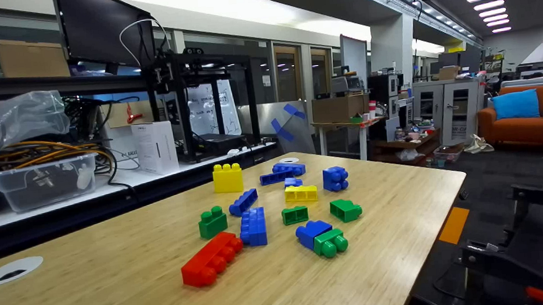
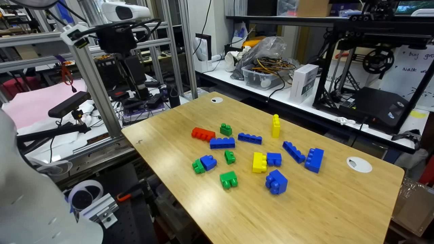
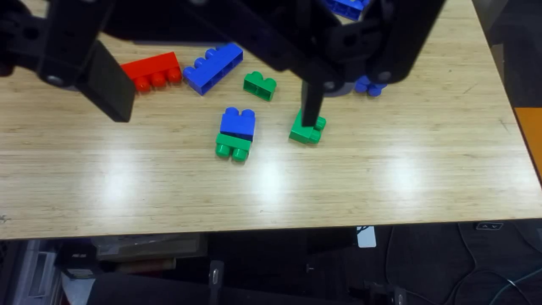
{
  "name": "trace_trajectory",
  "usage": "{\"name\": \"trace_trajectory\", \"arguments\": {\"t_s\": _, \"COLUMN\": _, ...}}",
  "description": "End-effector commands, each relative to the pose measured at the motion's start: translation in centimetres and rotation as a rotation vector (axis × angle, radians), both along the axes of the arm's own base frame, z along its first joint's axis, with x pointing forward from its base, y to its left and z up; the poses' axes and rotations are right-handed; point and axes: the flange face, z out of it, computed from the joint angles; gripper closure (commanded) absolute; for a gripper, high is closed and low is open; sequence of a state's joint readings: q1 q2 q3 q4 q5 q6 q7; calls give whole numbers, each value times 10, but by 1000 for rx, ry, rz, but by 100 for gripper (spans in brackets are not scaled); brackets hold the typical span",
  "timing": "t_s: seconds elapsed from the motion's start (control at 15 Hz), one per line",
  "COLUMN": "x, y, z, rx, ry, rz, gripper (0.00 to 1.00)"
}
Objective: Place the square blue block upright, put one of the green blocks on top of the square blue block
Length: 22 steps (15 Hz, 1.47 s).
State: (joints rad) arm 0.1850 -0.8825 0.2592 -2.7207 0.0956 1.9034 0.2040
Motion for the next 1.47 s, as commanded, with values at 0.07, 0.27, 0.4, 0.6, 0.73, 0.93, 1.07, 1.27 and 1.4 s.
{"name": "trace_trajectory", "arguments": {"t_s": 0.07, "x": 11, "y": -7, "z": -1, "rx": 7, "ry": 1, "rz": -15, "gripper": 0}}
{"name": "trace_trajectory", "arguments": {"t_s": 0.27, "x": 23, "y": -17, "z": 1, "rx": 28, "ry": -13, "rz": -13, "gripper": 0}}
{"name": "trace_trajectory", "arguments": {"t_s": 0.4, "x": 32, "y": -25, "z": 1, "rx": 36, "ry": -9, "rz": -22, "gripper": 0}}
{"name": "trace_trajectory", "arguments": {"t_s": 0.6, "x": 0, "y": 0, "z": 1, "rx": 0, "ry": 1, "rz": 0, "gripper": 0}}
{"name": "trace_trajectory", "arguments": {"t_s": 0.73, "x": 1, "y": -1, "z": 1, "rx": 1, "ry": -4, "rz": -2, "gripper": 0}}
{"name": "trace_trajectory", "arguments": {"t_s": 0.93, "x": 6, "y": -6, "z": 0, "rx": 8, "ry": -2, "rz": -16, "gripper": 0}}
{"name": "trace_trajectory", "arguments": {"t_s": 1.07, "x": 6, "y": -6, "z": 0, "rx": 9, "ry": -2, "rz": -16, "gripper": 0}}
{"name": "trace_trajectory", "arguments": {"t_s": 1.27, "x": 6, "y": -6, "z": 0, "rx": 9, "ry": -1, "rz": -16, "gripper": 0}}
{"name": "trace_trajectory", "arguments": {"t_s": 1.4, "x": 19, "y": -13, "z": 3, "rx": 16, "ry": -11, "rz": -27, "gripper": 0}}
